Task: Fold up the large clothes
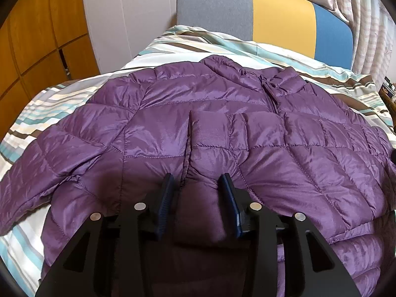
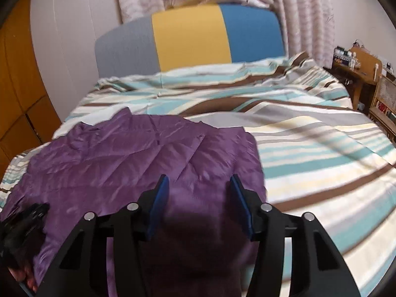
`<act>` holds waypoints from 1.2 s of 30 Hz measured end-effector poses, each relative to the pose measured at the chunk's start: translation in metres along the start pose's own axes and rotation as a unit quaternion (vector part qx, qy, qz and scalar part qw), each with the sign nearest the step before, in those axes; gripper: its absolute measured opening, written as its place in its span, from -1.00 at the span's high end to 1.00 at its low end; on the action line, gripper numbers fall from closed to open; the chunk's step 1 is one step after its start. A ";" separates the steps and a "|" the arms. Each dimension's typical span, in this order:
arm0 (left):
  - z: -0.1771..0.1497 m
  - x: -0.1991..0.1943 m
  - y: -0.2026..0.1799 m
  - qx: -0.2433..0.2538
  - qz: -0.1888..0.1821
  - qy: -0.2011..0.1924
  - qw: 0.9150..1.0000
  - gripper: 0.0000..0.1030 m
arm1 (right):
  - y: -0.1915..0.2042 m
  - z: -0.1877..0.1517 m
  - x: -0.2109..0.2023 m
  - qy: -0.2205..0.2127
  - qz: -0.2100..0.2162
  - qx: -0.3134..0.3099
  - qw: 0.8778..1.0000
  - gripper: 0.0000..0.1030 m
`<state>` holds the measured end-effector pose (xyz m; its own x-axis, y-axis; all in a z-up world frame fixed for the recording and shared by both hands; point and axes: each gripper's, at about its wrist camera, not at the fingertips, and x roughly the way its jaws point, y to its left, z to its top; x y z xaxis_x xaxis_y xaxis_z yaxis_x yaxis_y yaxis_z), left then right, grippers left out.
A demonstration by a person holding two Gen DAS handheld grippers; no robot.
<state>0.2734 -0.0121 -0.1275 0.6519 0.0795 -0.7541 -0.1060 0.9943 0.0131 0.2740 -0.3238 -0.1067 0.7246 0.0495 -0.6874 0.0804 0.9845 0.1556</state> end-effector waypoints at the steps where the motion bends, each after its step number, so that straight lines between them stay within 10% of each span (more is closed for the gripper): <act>1: 0.001 0.002 -0.001 0.000 -0.001 0.001 1.000 0.18 | -0.002 0.003 0.010 0.009 -0.003 0.003 1.000 0.10; 9: 0.001 0.008 -0.008 0.018 0.005 0.000 1.000 0.04 | -0.023 0.000 0.060 0.055 -0.031 0.030 0.998 0.26; 22: 0.002 0.008 -0.006 0.014 0.025 0.002 1.000 -0.24 | -0.007 -0.019 -0.011 0.015 -0.035 0.001 0.999 -0.02; 36: 0.001 0.009 0.002 -0.001 0.025 0.006 1.000 -0.56 | 0.005 -0.043 0.014 0.049 -0.092 -0.035 0.994 -0.07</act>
<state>0.2793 -0.0097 -0.1337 0.6366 0.1273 -0.7606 -0.1390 0.9891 0.0492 0.2554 -0.3110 -0.1459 0.6314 -0.1192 -0.7662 0.1552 0.9876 -0.0258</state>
